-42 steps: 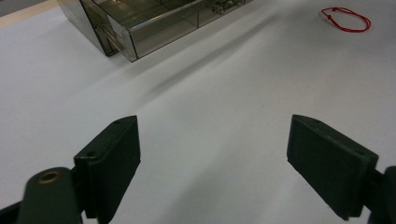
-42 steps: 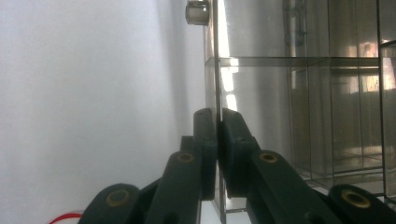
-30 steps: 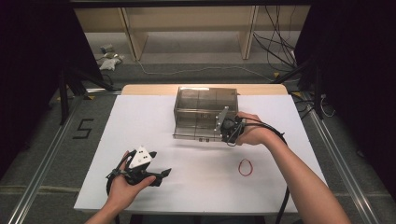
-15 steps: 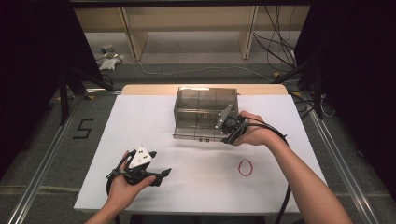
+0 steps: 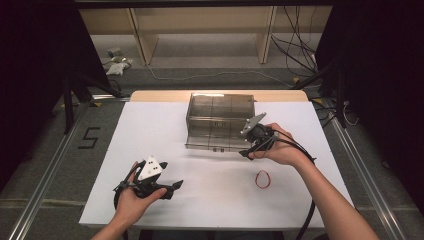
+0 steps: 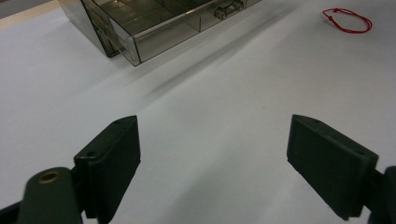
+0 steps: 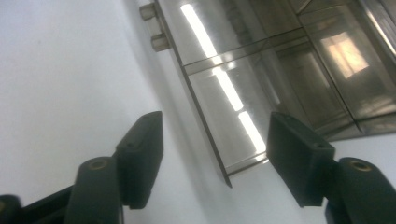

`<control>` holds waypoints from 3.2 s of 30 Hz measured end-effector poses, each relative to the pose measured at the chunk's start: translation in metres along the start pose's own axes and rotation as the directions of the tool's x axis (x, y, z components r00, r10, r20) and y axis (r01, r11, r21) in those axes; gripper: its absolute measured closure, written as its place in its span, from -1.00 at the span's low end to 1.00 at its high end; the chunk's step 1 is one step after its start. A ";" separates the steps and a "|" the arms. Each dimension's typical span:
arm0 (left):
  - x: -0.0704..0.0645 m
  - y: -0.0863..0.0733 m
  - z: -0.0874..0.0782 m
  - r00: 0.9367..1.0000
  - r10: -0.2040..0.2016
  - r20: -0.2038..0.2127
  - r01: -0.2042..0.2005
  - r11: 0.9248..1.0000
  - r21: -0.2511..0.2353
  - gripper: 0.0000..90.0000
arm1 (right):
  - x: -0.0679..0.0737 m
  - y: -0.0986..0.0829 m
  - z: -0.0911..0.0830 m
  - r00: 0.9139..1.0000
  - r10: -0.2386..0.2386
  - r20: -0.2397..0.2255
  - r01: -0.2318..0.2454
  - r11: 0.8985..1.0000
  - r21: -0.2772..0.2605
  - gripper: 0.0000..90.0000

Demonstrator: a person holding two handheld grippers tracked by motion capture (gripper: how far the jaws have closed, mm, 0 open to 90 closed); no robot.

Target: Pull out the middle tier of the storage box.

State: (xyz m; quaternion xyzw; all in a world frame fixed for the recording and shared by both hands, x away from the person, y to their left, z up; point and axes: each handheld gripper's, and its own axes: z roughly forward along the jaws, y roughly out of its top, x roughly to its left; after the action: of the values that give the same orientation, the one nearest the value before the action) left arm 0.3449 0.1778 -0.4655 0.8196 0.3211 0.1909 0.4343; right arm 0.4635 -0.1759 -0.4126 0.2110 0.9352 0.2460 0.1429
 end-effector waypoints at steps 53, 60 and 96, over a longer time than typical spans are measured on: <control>0.003 -0.001 -0.003 1.000 -0.012 -0.002 0.012 1.000 -0.007 -0.61 | 0.058 -0.101 -0.020 0.916 0.392 0.088 -0.369 0.907 -0.201 -0.41; 0.003 -0.001 -0.002 1.000 -0.006 -0.002 0.006 1.000 -0.004 -0.61 | 0.058 -0.104 -0.022 0.911 0.403 0.091 -0.379 0.903 -0.204 -0.41; 0.004 0.000 0.000 1.000 -0.004 -0.003 0.004 1.000 -0.001 -0.61 | 0.053 -0.111 -0.023 0.892 0.438 0.112 -0.412 0.889 -0.197 -0.41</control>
State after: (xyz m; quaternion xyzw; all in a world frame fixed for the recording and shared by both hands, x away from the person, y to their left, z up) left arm 0.3477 0.1803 -0.4652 0.8184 0.3233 0.1915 0.4347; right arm 0.3731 -0.2477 -0.4600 0.4166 0.8280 0.3324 0.1744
